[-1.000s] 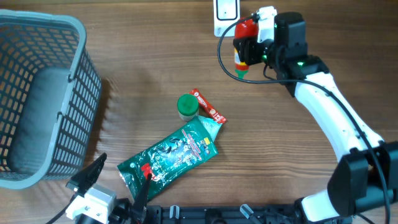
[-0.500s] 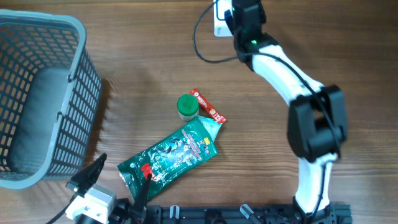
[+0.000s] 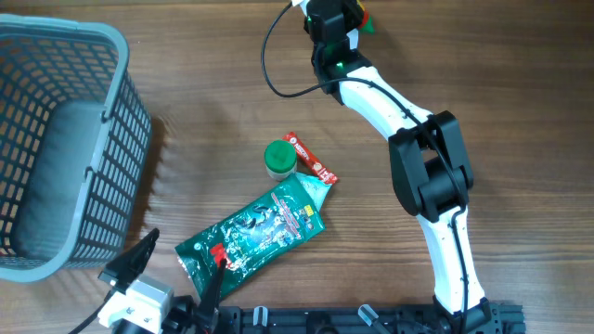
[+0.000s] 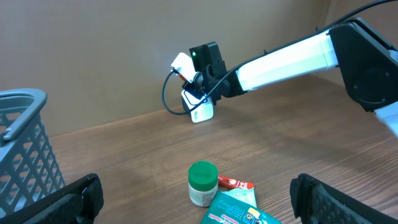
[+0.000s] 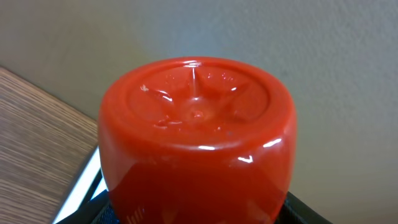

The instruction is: Scan the item barcode

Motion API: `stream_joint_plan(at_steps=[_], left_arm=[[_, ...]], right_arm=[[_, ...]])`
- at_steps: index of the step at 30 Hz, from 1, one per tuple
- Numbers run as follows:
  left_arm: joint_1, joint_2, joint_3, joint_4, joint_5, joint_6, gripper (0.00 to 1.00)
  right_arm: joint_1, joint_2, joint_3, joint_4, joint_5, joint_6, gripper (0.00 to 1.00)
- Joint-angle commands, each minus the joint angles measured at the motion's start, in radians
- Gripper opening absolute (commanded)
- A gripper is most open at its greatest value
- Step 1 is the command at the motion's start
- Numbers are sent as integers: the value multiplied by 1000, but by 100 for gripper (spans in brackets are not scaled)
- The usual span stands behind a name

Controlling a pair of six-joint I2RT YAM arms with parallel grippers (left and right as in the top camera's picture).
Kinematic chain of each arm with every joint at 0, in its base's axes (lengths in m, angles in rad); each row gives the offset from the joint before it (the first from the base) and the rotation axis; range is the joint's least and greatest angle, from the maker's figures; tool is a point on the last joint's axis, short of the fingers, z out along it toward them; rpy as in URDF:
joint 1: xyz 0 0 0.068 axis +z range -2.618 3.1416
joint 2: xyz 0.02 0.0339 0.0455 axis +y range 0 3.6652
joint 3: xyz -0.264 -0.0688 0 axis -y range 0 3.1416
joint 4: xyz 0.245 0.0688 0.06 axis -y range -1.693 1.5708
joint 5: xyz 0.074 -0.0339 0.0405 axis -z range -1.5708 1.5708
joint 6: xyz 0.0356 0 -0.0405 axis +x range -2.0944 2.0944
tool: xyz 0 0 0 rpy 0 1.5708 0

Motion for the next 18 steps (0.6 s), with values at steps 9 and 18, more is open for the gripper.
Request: stream_joint_plan(at_steps=[9,18], left_arm=[[-2,-7,-1,2,8,-7,100],[-2,-7,-1,2,8,-6,100]], right_arm=[[-230,-99,44,-224,202,-15,57],[-664,-96,29,-627,156,319,59]])
